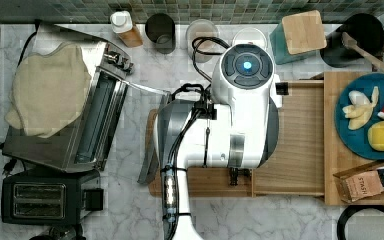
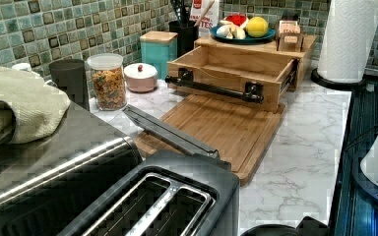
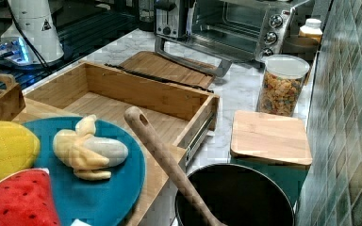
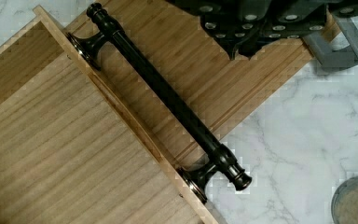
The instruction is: Close the drawer.
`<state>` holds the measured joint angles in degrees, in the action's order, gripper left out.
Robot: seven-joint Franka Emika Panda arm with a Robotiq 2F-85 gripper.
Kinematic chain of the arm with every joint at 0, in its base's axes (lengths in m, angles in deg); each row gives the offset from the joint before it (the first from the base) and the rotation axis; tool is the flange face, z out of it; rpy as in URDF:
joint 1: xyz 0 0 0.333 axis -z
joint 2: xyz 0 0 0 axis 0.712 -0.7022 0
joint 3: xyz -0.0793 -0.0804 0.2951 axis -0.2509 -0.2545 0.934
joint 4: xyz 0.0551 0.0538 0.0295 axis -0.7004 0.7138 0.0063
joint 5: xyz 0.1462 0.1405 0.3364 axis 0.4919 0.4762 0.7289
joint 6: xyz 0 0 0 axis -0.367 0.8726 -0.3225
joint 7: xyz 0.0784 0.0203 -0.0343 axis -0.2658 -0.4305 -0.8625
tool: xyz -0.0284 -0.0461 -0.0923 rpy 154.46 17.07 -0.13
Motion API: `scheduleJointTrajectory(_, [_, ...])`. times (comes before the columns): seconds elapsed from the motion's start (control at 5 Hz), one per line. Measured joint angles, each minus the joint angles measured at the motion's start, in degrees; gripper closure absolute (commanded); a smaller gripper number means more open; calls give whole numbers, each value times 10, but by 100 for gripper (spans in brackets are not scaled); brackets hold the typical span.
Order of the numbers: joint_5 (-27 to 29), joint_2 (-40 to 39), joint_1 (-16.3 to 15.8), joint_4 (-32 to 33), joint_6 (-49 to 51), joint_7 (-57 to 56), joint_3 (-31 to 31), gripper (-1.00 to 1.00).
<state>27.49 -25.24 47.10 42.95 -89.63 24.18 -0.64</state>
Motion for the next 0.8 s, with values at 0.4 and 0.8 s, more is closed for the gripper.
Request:
scheduleJointTrajectory(0.4, [-5,2,0,52,-84,-30,0,100])
scheduleJointTrajectory(0.8, [-5,2,-2,116,-101,-224,2,100])
